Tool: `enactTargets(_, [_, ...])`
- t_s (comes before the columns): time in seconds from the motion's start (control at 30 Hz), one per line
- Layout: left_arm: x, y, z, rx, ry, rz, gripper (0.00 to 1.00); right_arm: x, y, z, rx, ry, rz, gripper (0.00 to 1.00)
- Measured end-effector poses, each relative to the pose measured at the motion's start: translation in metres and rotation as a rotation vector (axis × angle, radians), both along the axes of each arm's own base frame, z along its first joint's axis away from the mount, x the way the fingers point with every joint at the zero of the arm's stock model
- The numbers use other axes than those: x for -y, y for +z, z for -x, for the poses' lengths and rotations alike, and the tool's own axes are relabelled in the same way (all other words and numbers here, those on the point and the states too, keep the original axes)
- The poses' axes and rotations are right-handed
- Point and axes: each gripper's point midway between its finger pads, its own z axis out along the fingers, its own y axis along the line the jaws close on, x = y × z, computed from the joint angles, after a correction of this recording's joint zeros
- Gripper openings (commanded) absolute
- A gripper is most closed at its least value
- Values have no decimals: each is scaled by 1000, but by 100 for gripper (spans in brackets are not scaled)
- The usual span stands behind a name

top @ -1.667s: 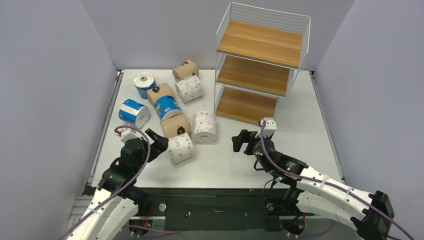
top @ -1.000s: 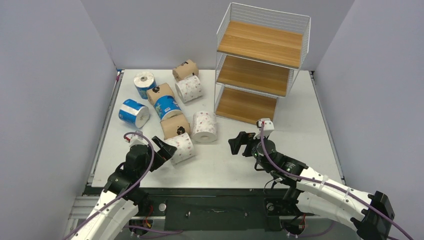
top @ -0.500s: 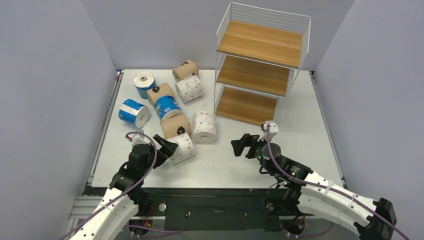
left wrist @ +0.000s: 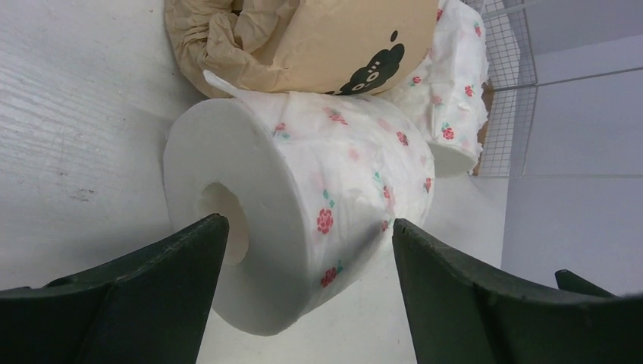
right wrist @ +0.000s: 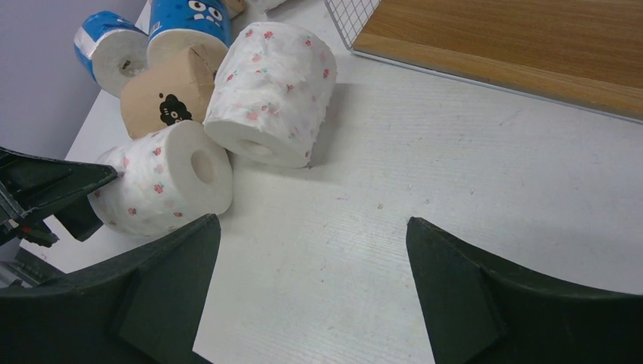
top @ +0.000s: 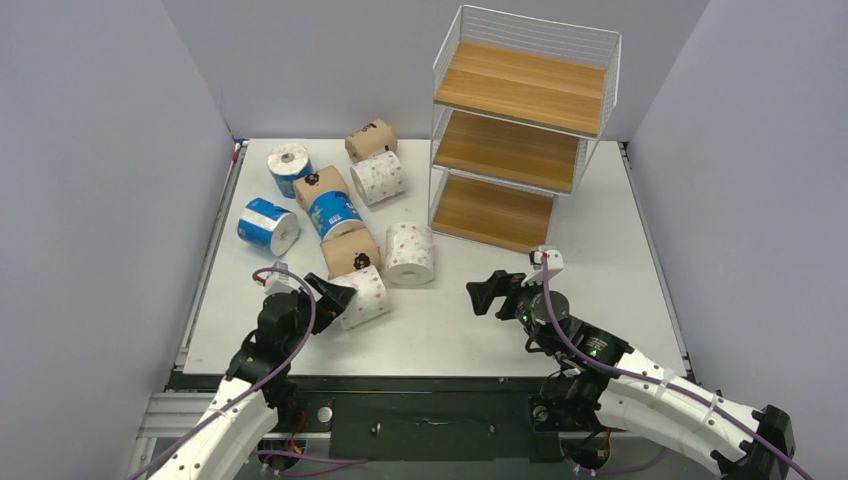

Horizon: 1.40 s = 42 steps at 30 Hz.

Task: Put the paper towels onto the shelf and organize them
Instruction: Adjust the paper towel at the center of the board.

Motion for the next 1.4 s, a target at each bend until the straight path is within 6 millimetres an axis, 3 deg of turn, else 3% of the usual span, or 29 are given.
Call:
enactTargets(0.1, [2,5,-1,30,-8,15,63,0,0,0,-1,-1,1,88])
enactTargets(0.23, [6,14,-3,67,-28,34,58,2,0,-1,0,-9,2,88])
enactTargets(0.4, [9,11,-1,72,-44,44,59,2,0,-1,1,-11,2,88])
enactTargets(0.53, [11,7,0,70,-56,50,70,2,-1,-2,0,-12,3,88])
enactTargets(0.63, [13,12,-2,94,-64,62,71,2,-1,-2,1,-12,3,88])
enactTargets(0.87, [16,14,-2,109,-78,77,54,4,-7,-1,-7,-14,14,88])
enactTargets(1.13, [17,25,-1,150,-84,98,42,5,-6,0,-5,-15,12,88])
enactTargets(1.4, [20,19,-1,125,-97,93,33,5,-6,0,-5,-16,13,88])
